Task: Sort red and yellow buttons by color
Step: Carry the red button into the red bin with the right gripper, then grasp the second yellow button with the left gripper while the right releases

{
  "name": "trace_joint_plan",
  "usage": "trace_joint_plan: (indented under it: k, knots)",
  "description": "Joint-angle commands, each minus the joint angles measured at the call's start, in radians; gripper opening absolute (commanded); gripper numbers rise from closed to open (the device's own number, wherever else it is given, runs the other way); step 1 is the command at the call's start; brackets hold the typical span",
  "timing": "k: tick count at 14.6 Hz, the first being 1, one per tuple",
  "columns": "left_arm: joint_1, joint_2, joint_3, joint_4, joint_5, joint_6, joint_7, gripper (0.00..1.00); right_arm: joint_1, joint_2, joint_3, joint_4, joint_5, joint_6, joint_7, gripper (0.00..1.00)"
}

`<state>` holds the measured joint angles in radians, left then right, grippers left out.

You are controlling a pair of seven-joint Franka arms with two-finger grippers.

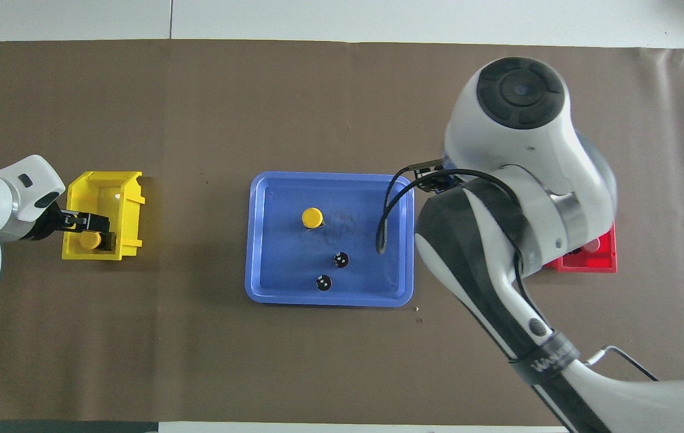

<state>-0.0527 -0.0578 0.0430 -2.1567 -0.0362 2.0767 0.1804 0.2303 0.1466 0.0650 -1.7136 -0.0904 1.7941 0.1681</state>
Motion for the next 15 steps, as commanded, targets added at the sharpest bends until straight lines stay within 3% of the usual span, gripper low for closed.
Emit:
trace_joint_plan:
  k: [1,4,8,13,15]
  knots:
    - [-0.013,-0.005,0.009,0.226,-0.007,-0.261,-0.022,1.0,-0.21,-0.122,0.018,-0.178,0.003,0.054,-0.266,0.1]
    - [-0.016,-0.016,-0.003,0.336,-0.021,-0.296,-0.106,1.0,-0.334,-0.153,0.016,-0.294,0.003,0.221,-0.453,0.1]
    - [-0.234,0.002,-0.06,0.296,0.008,-0.195,-0.438,1.0,-0.391,-0.183,0.016,-0.408,0.004,0.324,-0.515,0.1]
    - [-0.507,0.271,-0.058,0.366,0.039,-0.025,-0.778,1.0,-0.404,-0.174,0.016,-0.487,0.049,0.434,-0.519,0.1]
    - [-0.55,0.321,-0.06,0.36,0.05,0.055,-0.852,1.0,-0.404,-0.183,0.015,-0.55,0.049,0.51,-0.521,0.1]
